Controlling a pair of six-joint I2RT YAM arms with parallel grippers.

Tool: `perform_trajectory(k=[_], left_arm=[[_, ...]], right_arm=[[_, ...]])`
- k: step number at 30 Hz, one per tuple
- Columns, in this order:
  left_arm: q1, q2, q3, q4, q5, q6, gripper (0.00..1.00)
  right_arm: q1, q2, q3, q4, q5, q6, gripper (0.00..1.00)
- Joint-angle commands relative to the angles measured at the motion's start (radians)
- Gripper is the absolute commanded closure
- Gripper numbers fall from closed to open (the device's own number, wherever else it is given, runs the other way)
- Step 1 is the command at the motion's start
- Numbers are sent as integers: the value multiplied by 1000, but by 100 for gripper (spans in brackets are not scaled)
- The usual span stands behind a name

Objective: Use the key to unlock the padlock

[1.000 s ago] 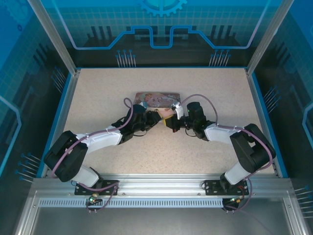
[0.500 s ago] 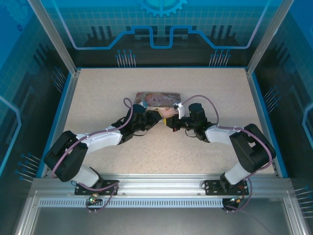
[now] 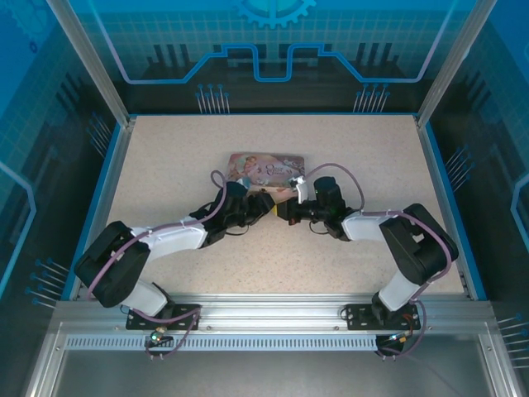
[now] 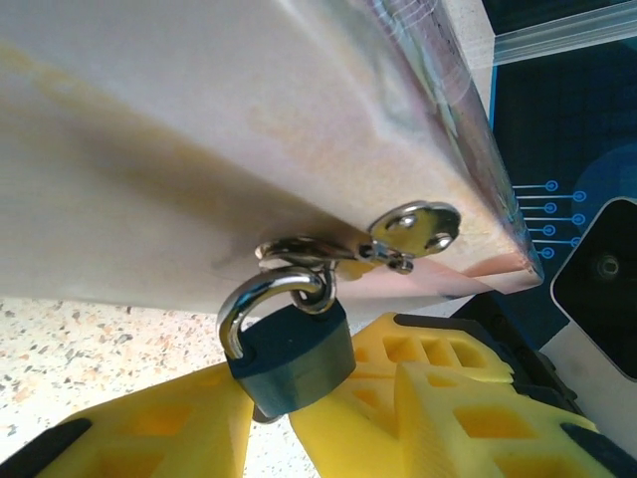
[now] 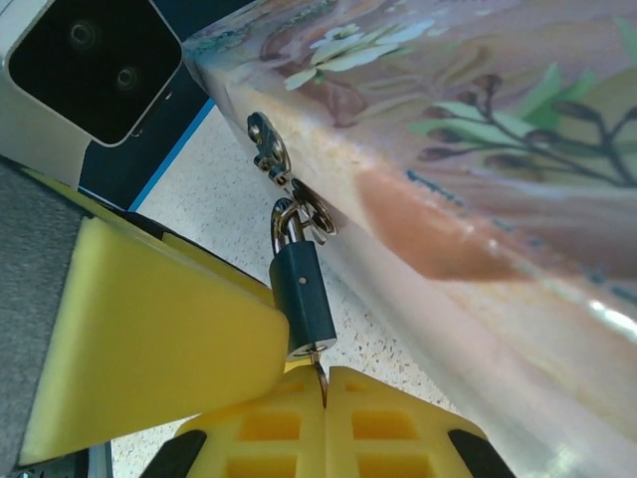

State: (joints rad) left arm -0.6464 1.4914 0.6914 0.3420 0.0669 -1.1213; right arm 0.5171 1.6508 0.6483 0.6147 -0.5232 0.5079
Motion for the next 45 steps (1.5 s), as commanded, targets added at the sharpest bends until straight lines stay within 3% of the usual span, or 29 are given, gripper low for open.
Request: perform_trajectory(k=[1,16,22,29,32,45], left_arm=[[-13,15,-27,42,1,2,56],[-10,-13,-121,101,-64,-55,32],[-9,-31,-179,154,-76,-120,33],[-12,-42,-264,266,-111,-180,53],[-14,-38,-296,329,-122,-213,56],[-35,77,-321,514,-110,-289,50]], right_arm=[[11,26,-11,65,25,37,100],[21,-10,-29,-74,45,112,100],[49,-28,-40,-147,59,153,100],[82,-28,-76,-97,96,247,100],[109,-35,-105,-46,139,306,100],[185,-24,-123,40,268,396,100]])
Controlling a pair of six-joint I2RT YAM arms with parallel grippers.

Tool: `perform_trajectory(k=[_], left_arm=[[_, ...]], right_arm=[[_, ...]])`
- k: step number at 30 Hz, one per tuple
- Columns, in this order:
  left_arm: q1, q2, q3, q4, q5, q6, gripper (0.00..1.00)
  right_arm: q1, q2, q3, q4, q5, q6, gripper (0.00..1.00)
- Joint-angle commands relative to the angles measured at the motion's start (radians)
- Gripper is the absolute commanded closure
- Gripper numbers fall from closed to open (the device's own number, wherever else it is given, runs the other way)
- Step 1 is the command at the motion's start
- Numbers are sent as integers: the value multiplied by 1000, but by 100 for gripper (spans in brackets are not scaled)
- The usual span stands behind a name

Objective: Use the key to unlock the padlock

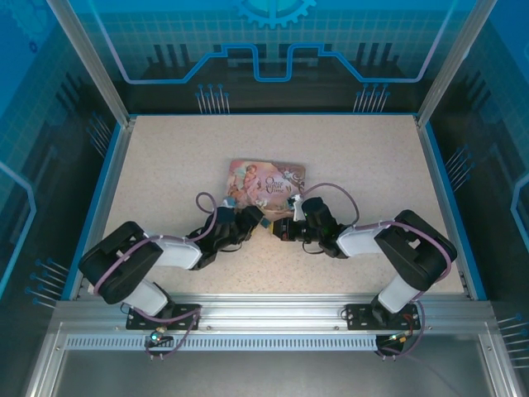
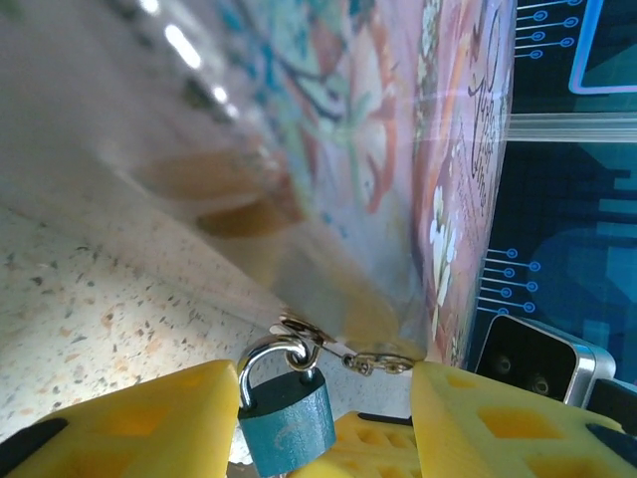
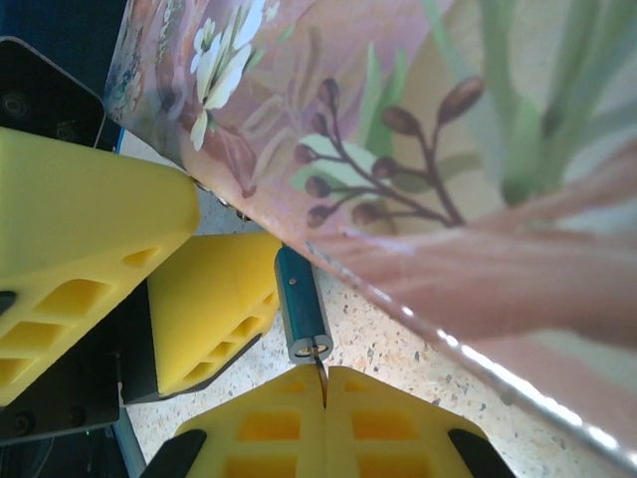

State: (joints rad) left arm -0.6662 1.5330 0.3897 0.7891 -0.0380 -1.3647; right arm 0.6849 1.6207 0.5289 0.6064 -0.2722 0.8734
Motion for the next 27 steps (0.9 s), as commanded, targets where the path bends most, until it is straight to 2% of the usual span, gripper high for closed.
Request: perform_trajectory(k=[1,10,17,27], left_arm=[[-19,44,-21,69,-6,-52,48],[-23,30,-14,2,-29,-56,42],[-23,101,4,119,10,-94,53],[-26,111,11,149,14,-97,69]], right_arm=[[18,4,-6,50,23,32,100],[18,1,8,15,23,20,100],[17,-2,9,22,10,41,100],[20,-2,5,34,16,73,100]])
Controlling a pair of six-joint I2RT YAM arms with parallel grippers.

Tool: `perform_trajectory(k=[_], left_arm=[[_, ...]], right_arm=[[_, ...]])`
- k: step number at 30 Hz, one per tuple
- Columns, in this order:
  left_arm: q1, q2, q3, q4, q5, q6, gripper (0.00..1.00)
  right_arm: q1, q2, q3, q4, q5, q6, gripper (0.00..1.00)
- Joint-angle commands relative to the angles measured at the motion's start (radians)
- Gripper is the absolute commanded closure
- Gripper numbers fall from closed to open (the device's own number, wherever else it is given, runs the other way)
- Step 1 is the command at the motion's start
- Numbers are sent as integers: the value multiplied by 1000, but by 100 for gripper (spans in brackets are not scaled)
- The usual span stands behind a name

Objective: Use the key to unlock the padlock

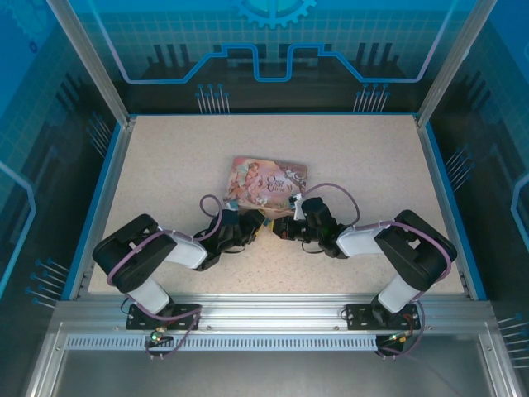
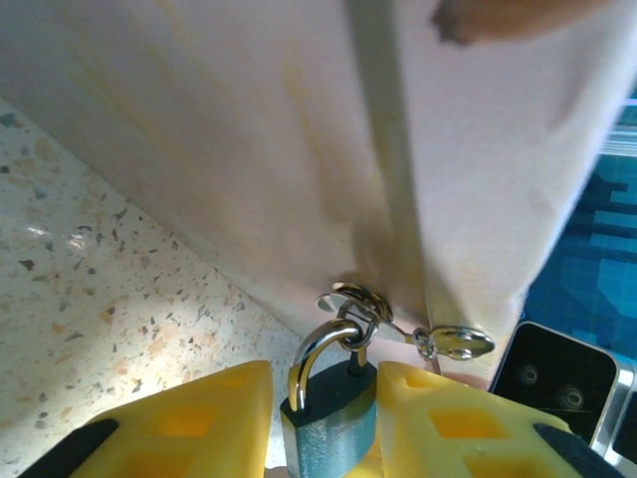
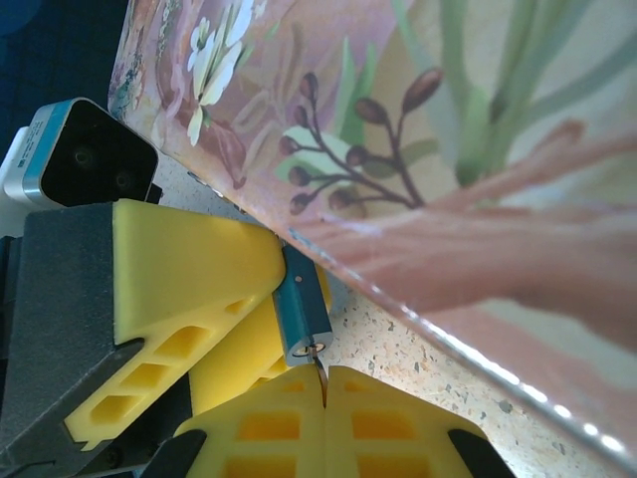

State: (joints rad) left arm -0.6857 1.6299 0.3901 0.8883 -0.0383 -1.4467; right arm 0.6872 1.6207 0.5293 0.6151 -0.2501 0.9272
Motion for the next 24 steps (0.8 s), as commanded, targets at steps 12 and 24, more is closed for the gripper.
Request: perform_trajectory(k=[12,24], left_arm=[[-26,13,5,93,8,-20,76],[-32,-16,14,82,-3,0,95]], right_arm=[[21,-8,11,27,7,62,100],[34,-16,-30,114,36,174,100]])
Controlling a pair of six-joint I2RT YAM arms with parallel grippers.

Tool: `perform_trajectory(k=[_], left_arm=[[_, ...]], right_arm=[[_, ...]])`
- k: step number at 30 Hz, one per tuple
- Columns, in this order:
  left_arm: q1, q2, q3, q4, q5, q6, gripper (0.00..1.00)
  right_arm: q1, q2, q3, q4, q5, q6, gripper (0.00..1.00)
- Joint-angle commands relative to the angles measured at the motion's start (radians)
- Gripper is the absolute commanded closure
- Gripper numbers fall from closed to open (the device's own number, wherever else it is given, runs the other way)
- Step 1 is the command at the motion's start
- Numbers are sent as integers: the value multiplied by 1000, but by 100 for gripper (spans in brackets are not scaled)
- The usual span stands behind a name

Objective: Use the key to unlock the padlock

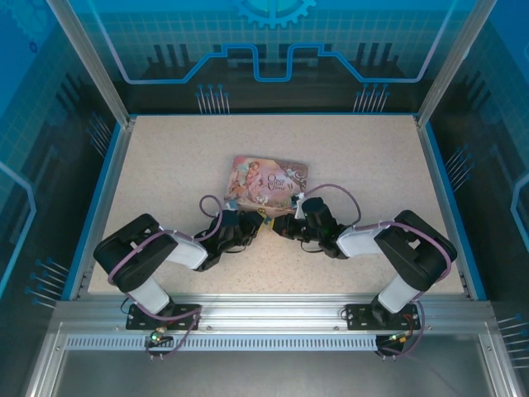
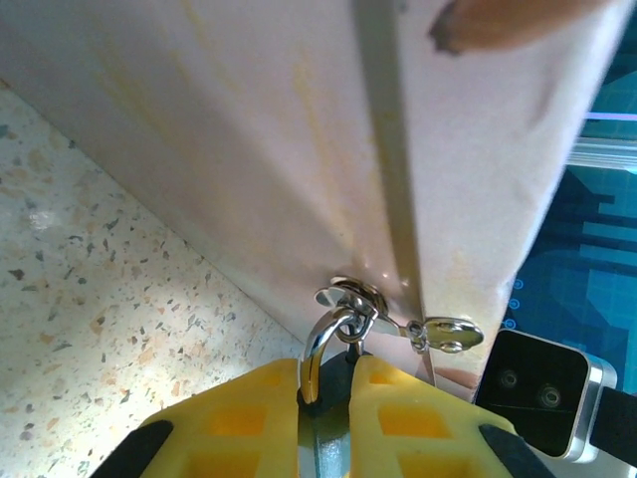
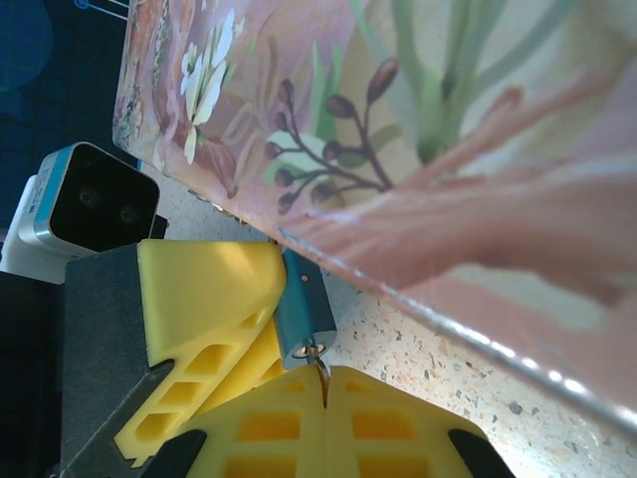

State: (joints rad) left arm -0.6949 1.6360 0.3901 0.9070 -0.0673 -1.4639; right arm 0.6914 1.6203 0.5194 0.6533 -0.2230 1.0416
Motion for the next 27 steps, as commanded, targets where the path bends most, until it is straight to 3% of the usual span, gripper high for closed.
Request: perform_trajectory(k=[1,11,19,27], left_arm=[[-23,-22,15,63,28,16,95],[-23,11,4,126,29,-1,98],[-23,41,-3,180,33,-19,100],[-23,80,-7,229,36,-37,100]], right_arm=[[29,-16,-26,99,11,79,100],[28,15,-87,326,19,323,100],[34,45,-106,395,51,528,100],[37,7,-88,254,69,498,100]])
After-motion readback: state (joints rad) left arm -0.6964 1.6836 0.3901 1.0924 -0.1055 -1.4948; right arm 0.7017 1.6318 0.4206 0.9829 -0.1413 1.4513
